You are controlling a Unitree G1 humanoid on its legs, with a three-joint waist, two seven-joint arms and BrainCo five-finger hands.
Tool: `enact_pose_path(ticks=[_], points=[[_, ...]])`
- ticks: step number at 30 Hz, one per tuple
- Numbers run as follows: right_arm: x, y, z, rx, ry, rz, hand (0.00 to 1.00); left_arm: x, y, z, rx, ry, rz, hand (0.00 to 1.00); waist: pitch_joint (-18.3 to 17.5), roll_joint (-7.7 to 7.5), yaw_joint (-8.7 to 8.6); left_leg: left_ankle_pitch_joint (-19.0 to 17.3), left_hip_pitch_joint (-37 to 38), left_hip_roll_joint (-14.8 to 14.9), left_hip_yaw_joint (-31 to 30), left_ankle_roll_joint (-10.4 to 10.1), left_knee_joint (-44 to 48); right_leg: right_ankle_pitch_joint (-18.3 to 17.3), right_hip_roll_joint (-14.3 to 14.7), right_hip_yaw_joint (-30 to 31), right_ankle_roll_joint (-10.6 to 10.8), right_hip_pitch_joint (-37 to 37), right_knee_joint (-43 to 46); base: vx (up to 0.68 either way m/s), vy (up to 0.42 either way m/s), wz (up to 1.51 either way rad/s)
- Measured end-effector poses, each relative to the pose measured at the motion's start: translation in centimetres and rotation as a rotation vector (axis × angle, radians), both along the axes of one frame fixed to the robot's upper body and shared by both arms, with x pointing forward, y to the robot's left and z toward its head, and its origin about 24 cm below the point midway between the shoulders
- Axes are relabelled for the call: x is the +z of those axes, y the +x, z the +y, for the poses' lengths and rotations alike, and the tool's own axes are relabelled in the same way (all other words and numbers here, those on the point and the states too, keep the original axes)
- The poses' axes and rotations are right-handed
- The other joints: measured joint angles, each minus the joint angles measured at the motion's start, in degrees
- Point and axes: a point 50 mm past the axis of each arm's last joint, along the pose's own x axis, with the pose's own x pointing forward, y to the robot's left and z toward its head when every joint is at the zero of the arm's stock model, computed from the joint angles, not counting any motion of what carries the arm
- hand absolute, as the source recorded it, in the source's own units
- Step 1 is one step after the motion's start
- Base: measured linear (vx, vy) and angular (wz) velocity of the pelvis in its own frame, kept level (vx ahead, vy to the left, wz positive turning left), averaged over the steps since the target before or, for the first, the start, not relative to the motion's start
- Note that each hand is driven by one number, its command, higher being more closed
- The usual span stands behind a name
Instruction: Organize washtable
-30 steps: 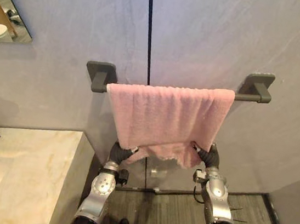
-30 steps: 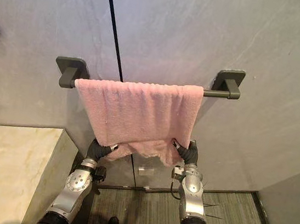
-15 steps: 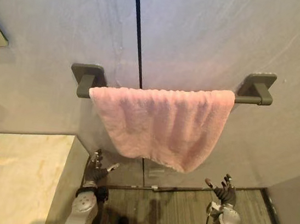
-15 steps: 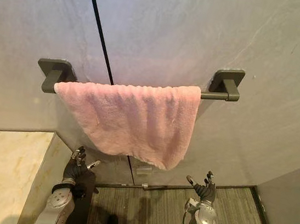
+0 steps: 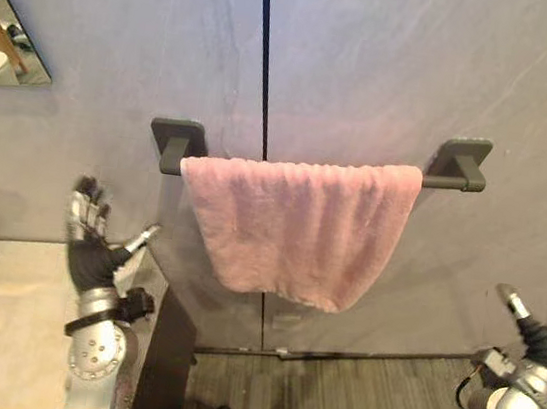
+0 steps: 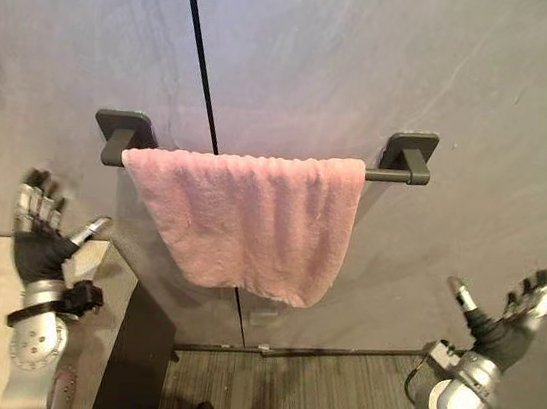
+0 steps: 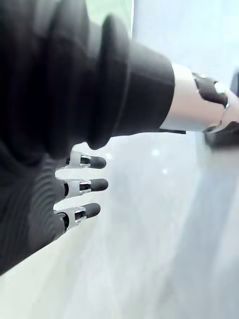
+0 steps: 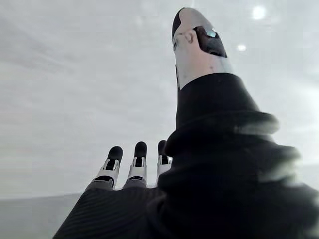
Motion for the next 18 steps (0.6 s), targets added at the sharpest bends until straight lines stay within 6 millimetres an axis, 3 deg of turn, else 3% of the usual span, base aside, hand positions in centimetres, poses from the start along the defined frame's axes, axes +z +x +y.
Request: enact_pose_path(ticks=[2, 6, 8, 9, 11, 14, 18], points=[[4.1, 0.0, 1.1, 0.064, -0.121, -0.184, 0.00, 2.8, -0.6, -0.5, -0.028, 0.045, -0.148, 0.00, -0.10, 0.09, -0.01, -0.03, 0.32, 0.00, -0.02, 0.01, -0.03, -0.01, -0.01, 0.14, 0.01, 0.23, 0.02, -0.05, -0.029, -0.03], [8.3, 0.8, 3.9, 0.303, -0.249, -0.404, 0.00, 5.2, -0.5, -1.5, -0.145, 0.079, -0.283, 0.00, -0.66, 0.52, -0.04, -0.07, 0.40, 0.07, -0.06, 0.03, -0.19, -0.04, 0.05, 0.11, 0.05, 0.14, 0.17, -0.07, -0.017, 0.01], [10.3, 2.1, 7.0, 0.595, -0.293, -0.516, 0.00, 6.3, 0.3, -3.5, -0.366, 0.063, -0.352, 0.00, -1.30, 0.89, 0.03, -0.18, 0.65, -0.06, 0.00, -0.17, -0.38, -0.15, 0.10, 0.12, 0.22, 0.13, 0.58, -0.07, -0.017, 0.00], [10.7, 2.4, 7.9, 0.671, -0.301, -0.538, 0.00, 6.4, 0.5, -4.1, -0.432, 0.057, -0.360, 0.00, -1.37, 1.00, 0.05, -0.17, 0.69, -0.08, 0.01, -0.18, -0.38, -0.16, 0.08, 0.12, 0.23, 0.10, 0.71, -0.06, -0.012, 0.01], [11.6, 3.1, 11.6, 0.977, -0.330, -0.585, 0.00, 6.8, 1.0, -6.8, -0.683, 0.054, -0.373, 0.00, -1.53, 1.16, 0.24, 0.02, 0.76, -0.14, -0.01, -0.16, -0.38, -0.15, 0.05, 0.11, 0.25, 0.06, 0.94, -0.06, -0.011, 0.01], [11.6, 3.1, 14.9, 1.284, -0.353, -0.575, 0.00, 6.2, 1.4, -9.6, -0.933, 0.108, -0.323, 0.00, -2.13, 0.83, 0.56, 0.25, 0.75, -0.16, -0.05, -0.01, -0.37, -0.13, 0.05, 0.11, 0.26, 0.04, 1.02, -0.01, -0.007, 0.00], [10.2, 2.8, 16.7, 1.532, -0.360, -0.459, 0.00, 4.1, 2.1, -11.3, -1.106, 0.137, -0.189, 0.00, -2.37, 0.46, 0.57, 0.46, 0.75, -0.28, -0.09, 0.30, -0.14, -0.12, 0.02, 0.36, 0.25, -0.05, 1.13, 0.00, -0.005, -0.01]])
